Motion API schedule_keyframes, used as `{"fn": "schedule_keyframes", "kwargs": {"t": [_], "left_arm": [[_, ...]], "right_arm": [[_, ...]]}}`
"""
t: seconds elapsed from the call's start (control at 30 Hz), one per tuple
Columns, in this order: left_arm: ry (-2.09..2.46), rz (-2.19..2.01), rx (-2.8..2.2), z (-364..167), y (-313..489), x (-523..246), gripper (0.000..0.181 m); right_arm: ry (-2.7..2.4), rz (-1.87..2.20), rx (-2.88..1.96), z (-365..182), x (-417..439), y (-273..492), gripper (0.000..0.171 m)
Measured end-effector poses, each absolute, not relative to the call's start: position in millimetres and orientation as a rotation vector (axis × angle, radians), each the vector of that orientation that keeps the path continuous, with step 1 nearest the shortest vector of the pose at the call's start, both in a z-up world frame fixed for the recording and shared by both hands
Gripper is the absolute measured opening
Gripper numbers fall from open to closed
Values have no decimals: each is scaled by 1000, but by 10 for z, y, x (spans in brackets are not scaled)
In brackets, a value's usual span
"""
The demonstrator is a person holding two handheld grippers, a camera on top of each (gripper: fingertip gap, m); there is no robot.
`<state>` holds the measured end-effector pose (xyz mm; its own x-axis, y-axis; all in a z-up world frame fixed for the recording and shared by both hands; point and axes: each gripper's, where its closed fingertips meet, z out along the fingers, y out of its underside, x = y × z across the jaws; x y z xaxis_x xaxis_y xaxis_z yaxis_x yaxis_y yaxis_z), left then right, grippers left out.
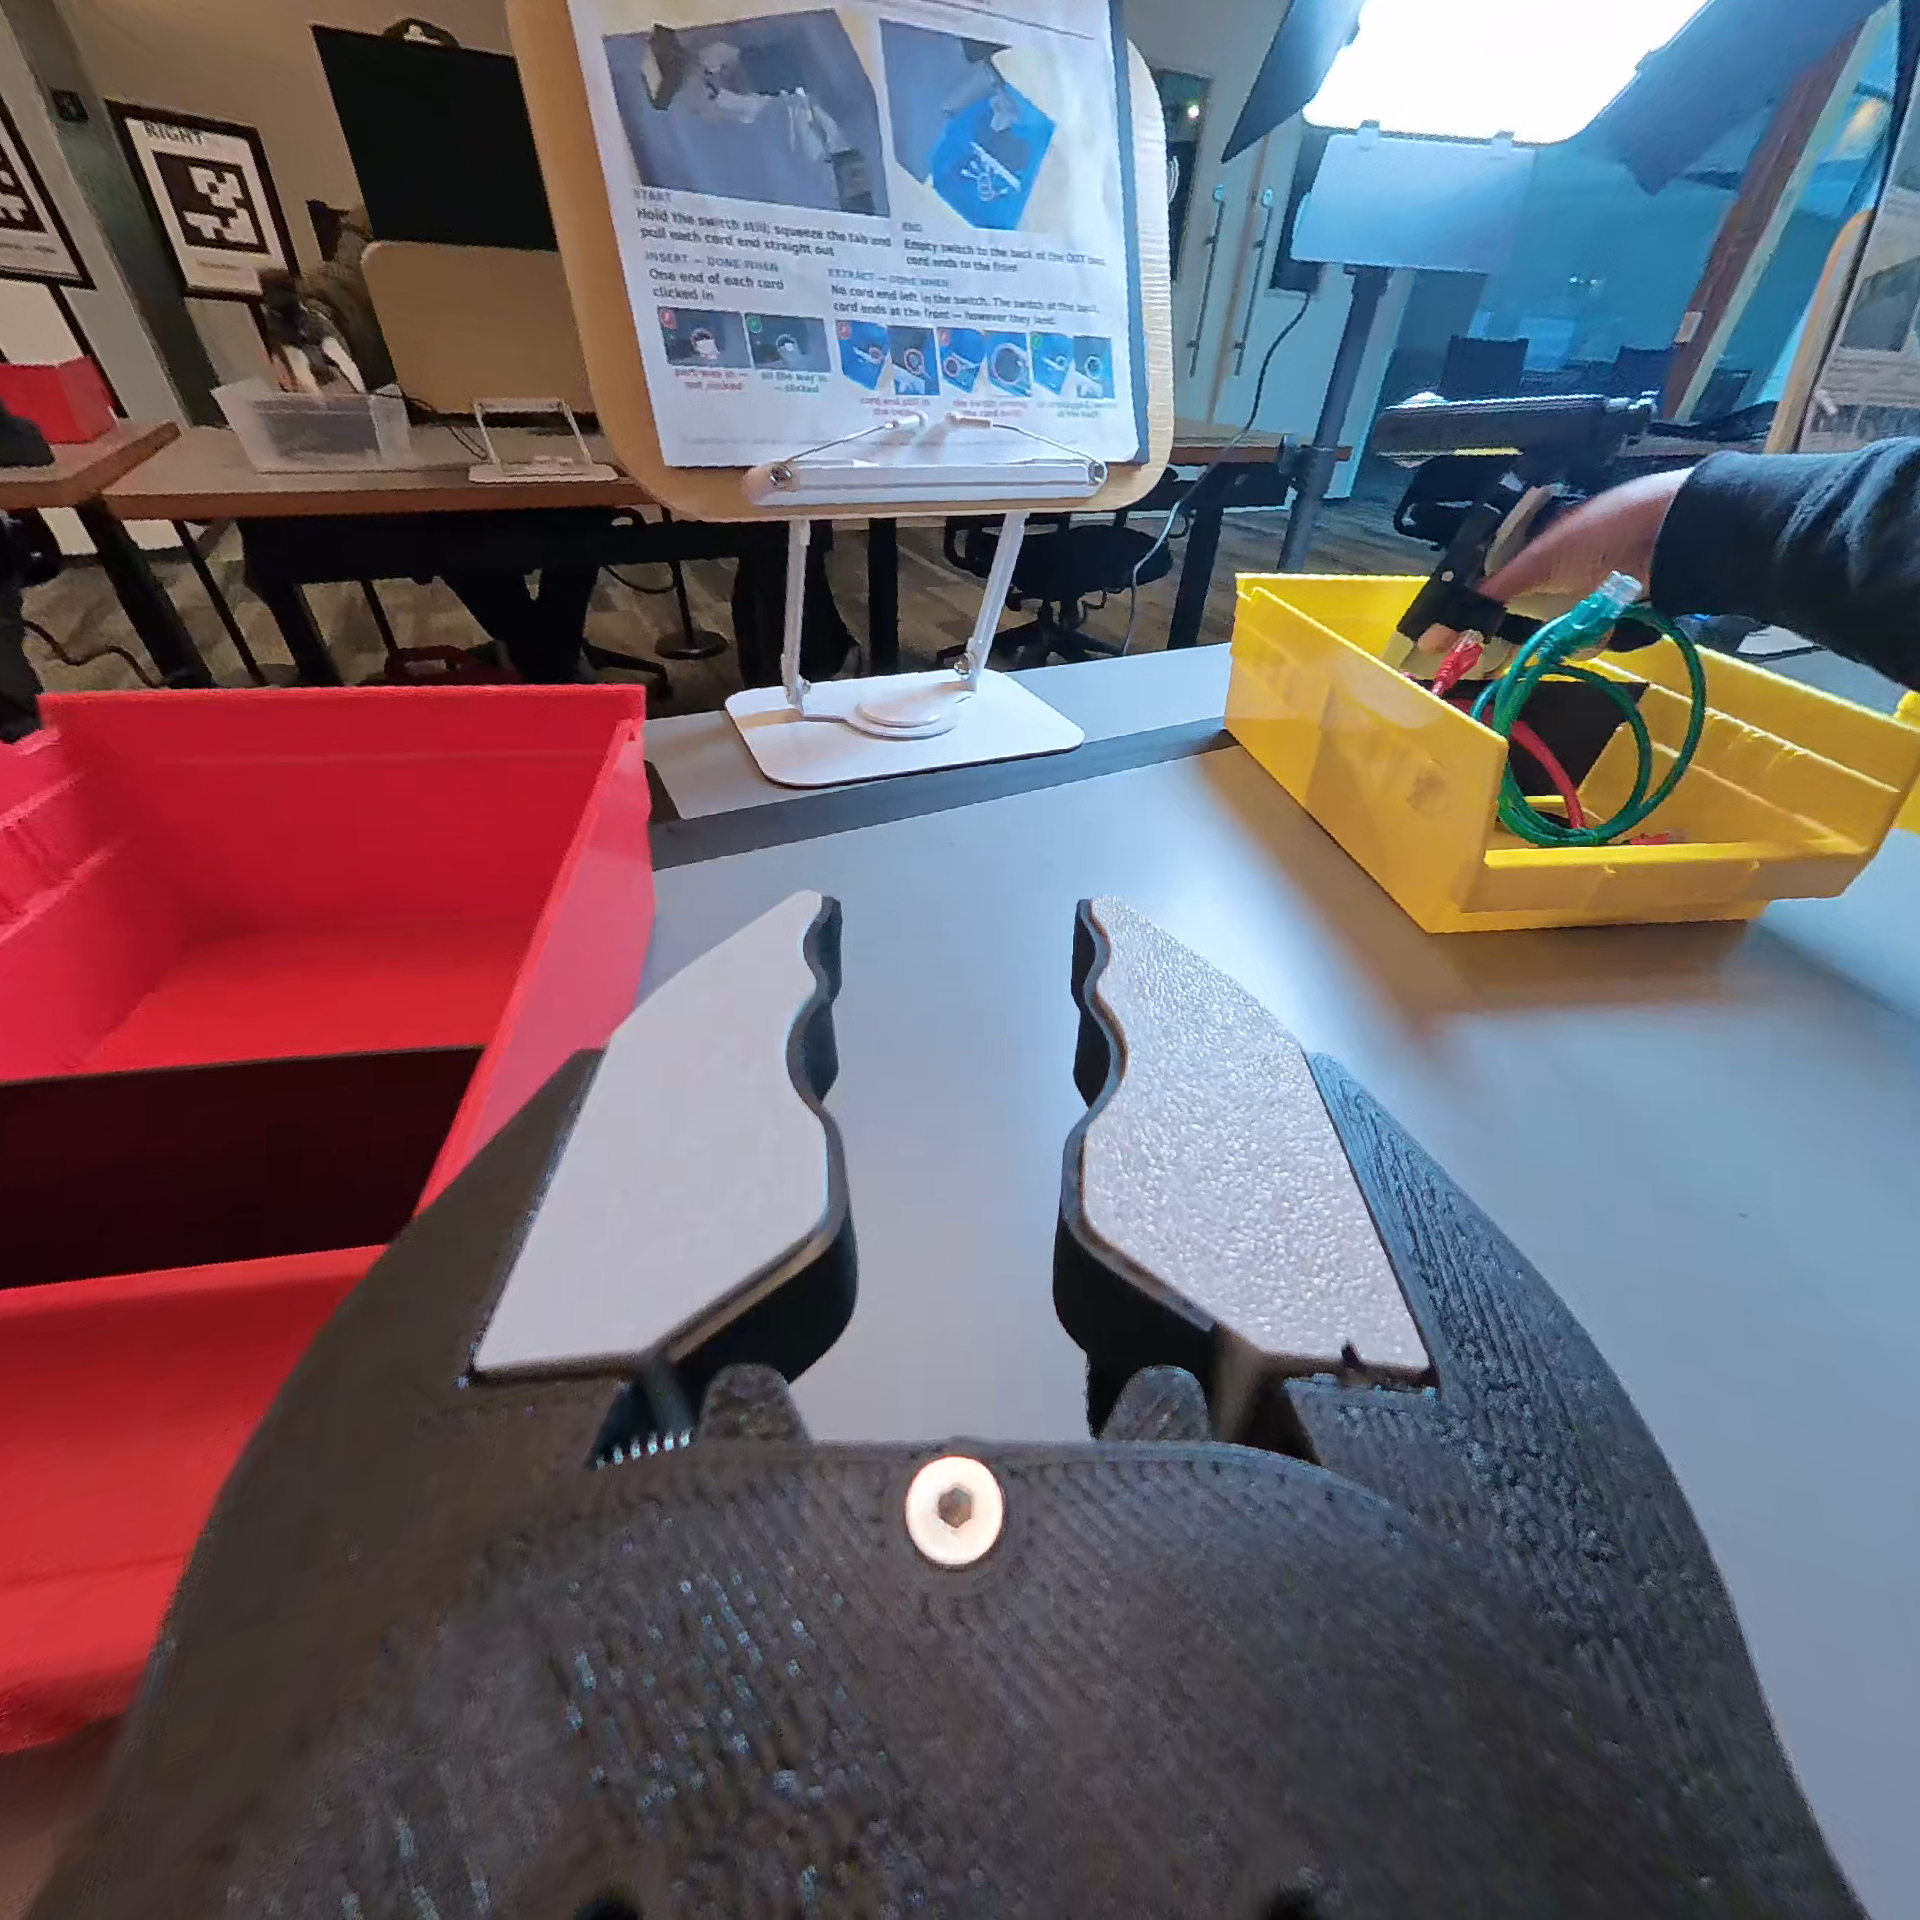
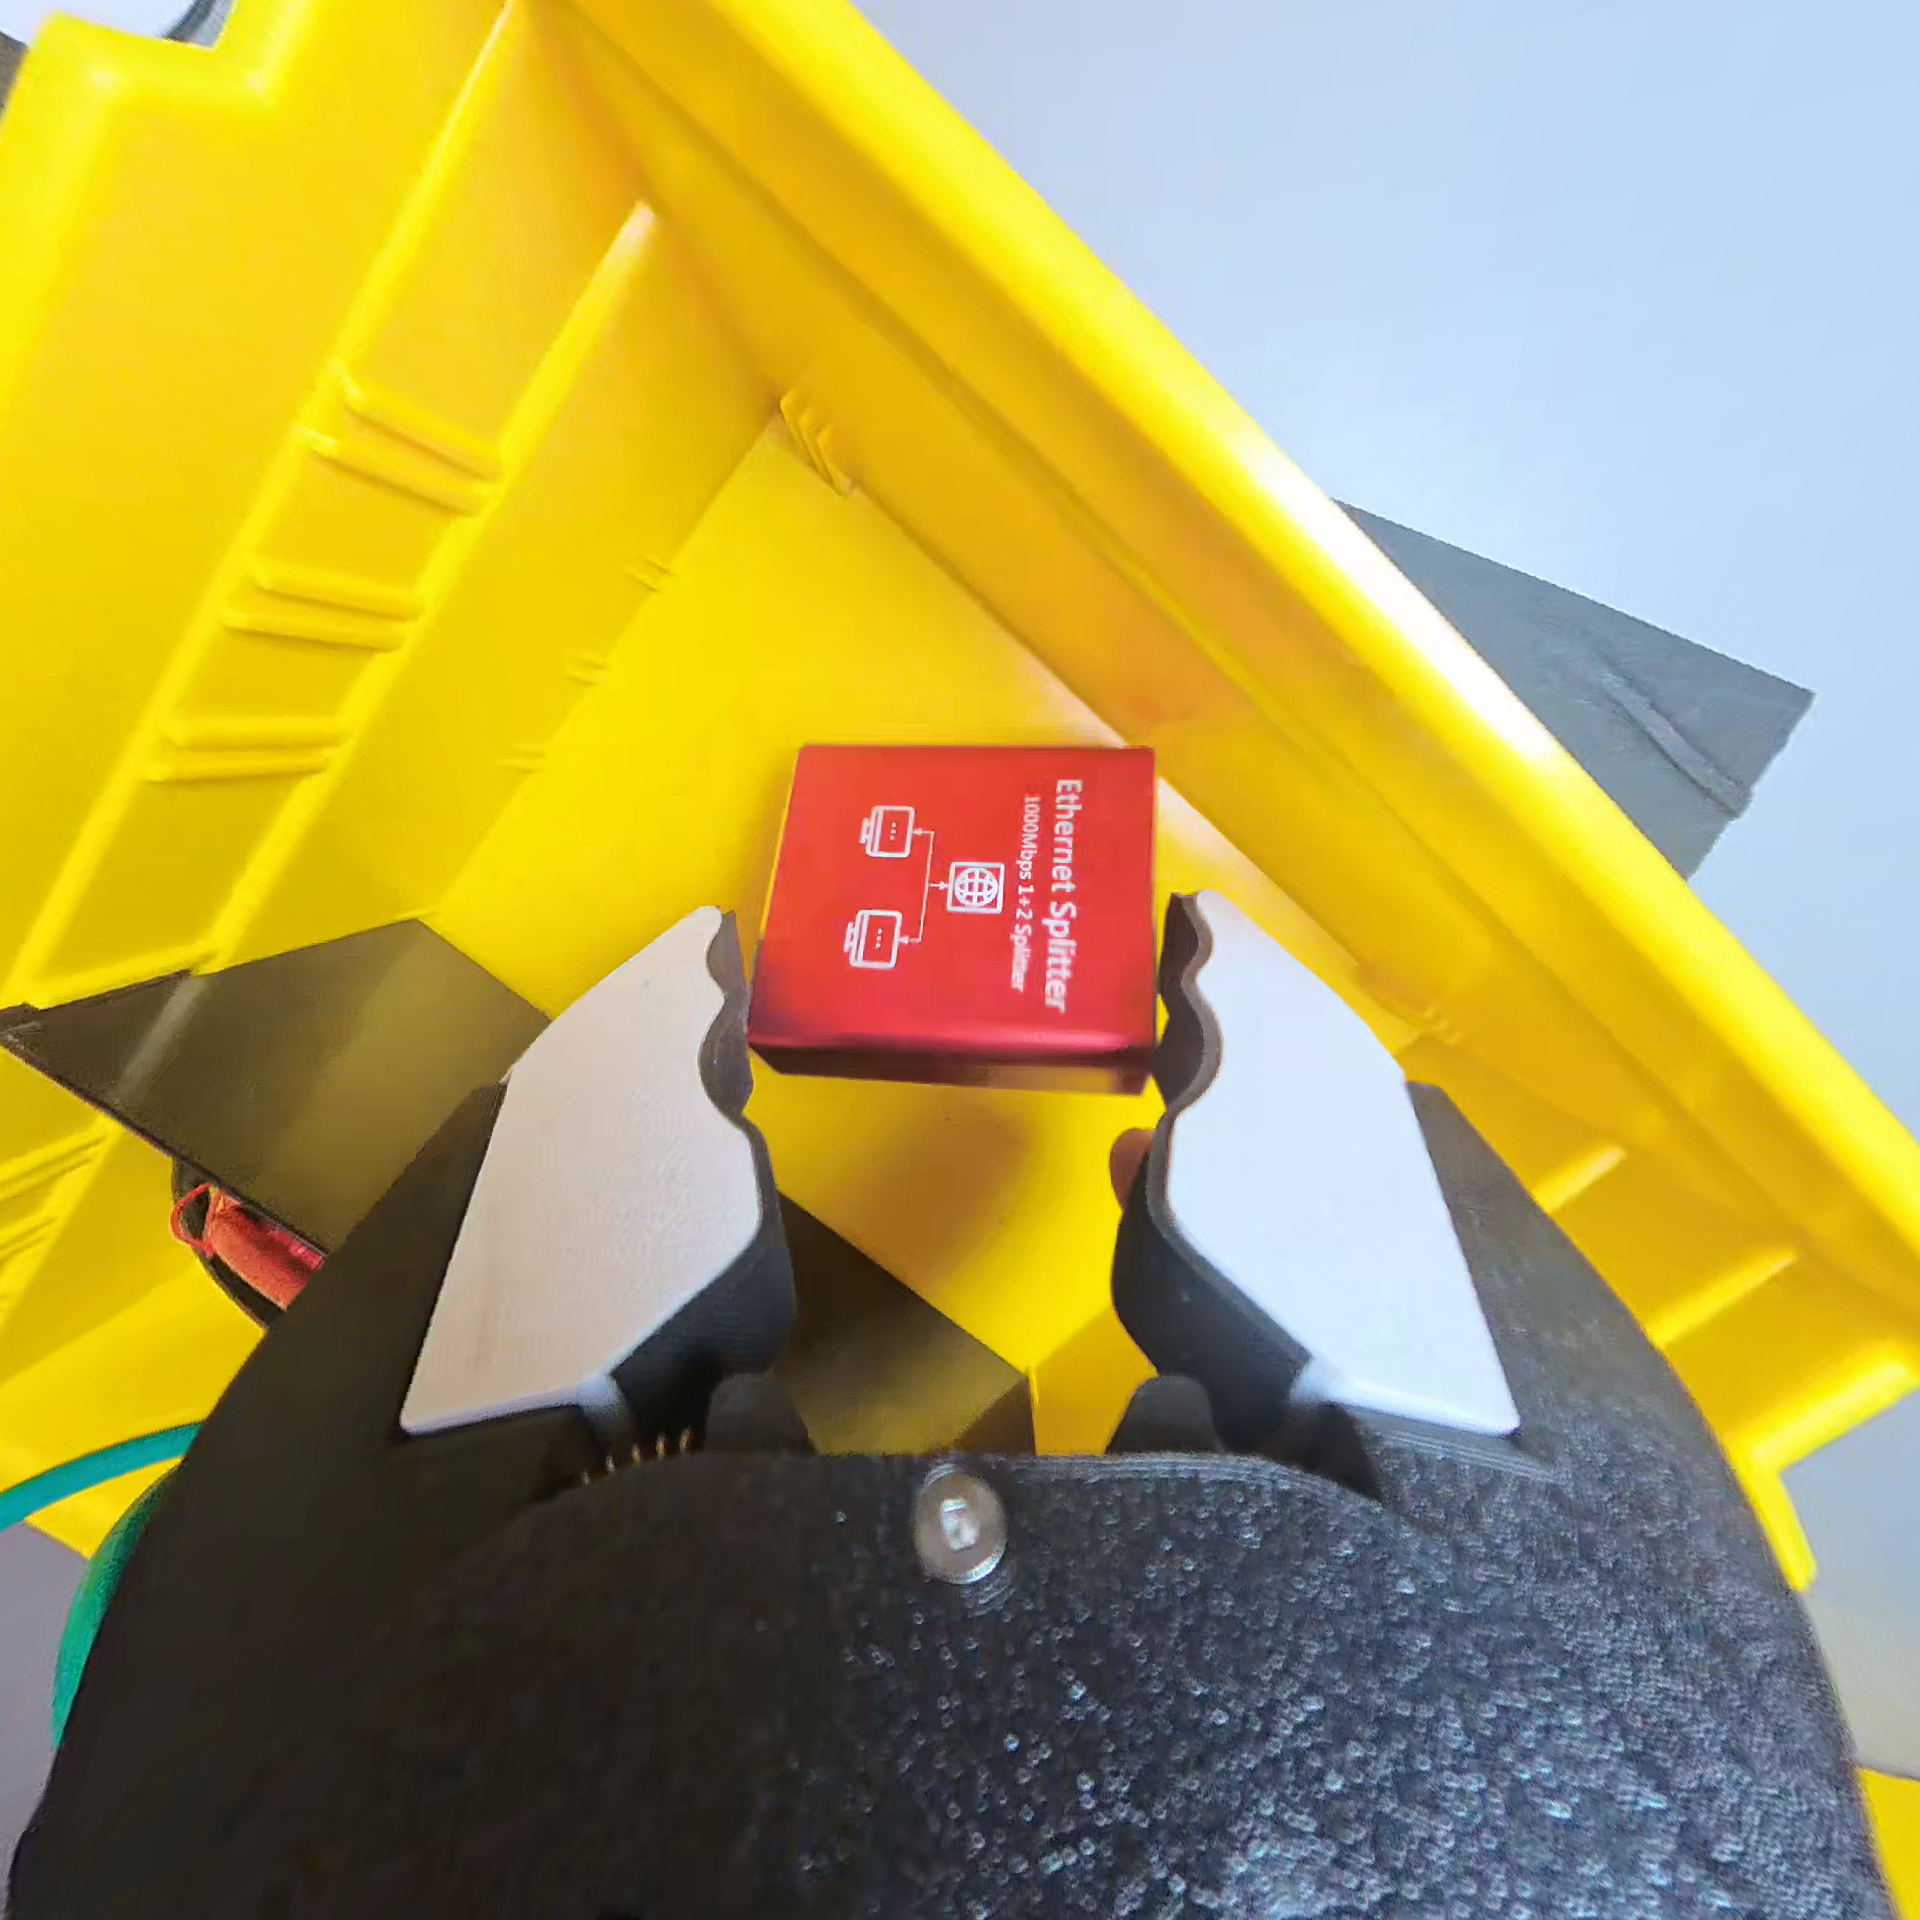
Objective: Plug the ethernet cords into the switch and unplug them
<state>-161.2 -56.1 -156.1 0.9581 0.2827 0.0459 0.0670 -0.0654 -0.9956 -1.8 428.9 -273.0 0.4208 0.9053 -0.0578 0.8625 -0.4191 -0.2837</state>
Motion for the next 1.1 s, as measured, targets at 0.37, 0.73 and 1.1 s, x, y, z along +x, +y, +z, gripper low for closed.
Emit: {"fn": "schedule_keyframes", "kwargs": {"t": [0.37, 0.73, 1.1], "left_arm": [[-266, 183, -1627, -1570, -619, -1637, 42], [-217, 139, -1636, -1542, -585, -1524, 42], [-214, 263, -1749, -1563, -836, -1795, 42]], "right_arm": [[-1499, 415, -1996, -1580, -104, 4269, 84], [-2072, 180, -1551, -2077, 1077, 2344, 62], [-2230, -102, -1400, -2798, 821, 2258, 33]]}}
